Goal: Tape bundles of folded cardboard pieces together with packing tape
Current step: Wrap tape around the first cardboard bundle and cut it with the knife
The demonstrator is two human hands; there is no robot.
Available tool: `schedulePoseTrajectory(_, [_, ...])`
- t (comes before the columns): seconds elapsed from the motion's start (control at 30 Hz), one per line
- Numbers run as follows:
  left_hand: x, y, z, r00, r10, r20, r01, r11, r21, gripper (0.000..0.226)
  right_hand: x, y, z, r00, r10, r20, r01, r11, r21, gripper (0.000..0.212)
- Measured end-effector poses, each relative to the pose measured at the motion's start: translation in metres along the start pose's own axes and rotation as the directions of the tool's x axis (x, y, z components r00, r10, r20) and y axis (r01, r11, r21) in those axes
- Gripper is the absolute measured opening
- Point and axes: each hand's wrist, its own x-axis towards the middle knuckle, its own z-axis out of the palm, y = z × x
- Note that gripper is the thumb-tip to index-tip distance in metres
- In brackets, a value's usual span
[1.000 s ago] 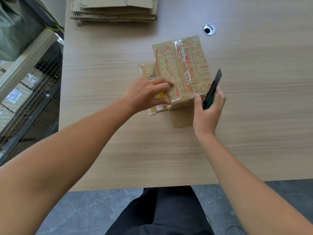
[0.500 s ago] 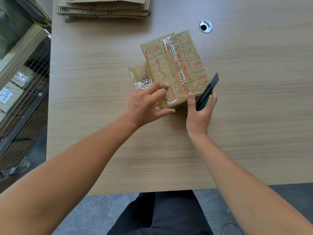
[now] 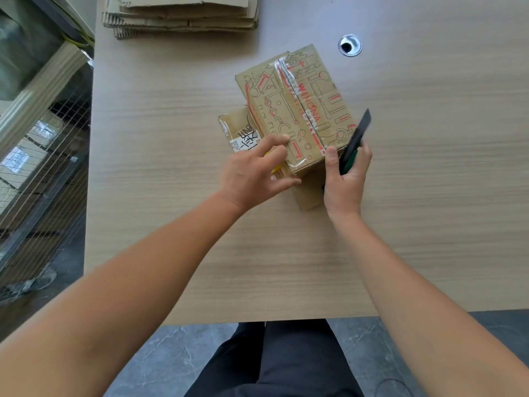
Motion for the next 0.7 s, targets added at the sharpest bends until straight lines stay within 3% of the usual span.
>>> schedulePoseTrajectory(0.13, [0.005,0.012,-0.027,0.976,-0.023,0.217,0.051,0.991,-0.124,0.049,-0.008,-0.008,-0.004,0.992,0.047,-0.116,-0.055,0.996,-0.064,0.020])
schedulePoseTrajectory(0.23, [0.007,0.012,-0.057,0.936,-0.063,0.346,0.161,0.952,-0.262,0.043,-0.018,-0.007,-0.002,0.996,0.052,-0.067,-0.058,0.995,-0.085,0.031])
schedulePoseTrajectory(0.3, [0.010,-0.002,-0.077,0.943,-0.137,0.303,0.235,0.920,-0.315,0.040,-0.019,-0.004,-0.001,0.998,0.066,-0.024,-0.066,0.997,-0.024,0.051])
schedulePoseTrajectory(0.4, [0.023,-0.035,-0.095,0.934,-0.257,0.250,0.310,0.928,-0.205,0.038,-0.011,0.002,0.005,0.995,0.104,0.014,-0.103,0.994,-0.034,0.064])
schedulePoseTrajectory(0.6, [0.047,-0.079,-0.091,0.769,-0.359,0.529,0.429,0.903,-0.011,0.043,0.009,-0.005,0.009,0.982,0.161,0.103,-0.167,0.984,0.058,0.053])
schedulePoseTrajectory(0.7, [0.030,-0.071,-0.085,0.746,-0.403,0.530,0.480,0.877,-0.008,0.037,0.021,-0.016,0.003,0.982,0.172,0.074,-0.169,0.984,-0.048,0.043])
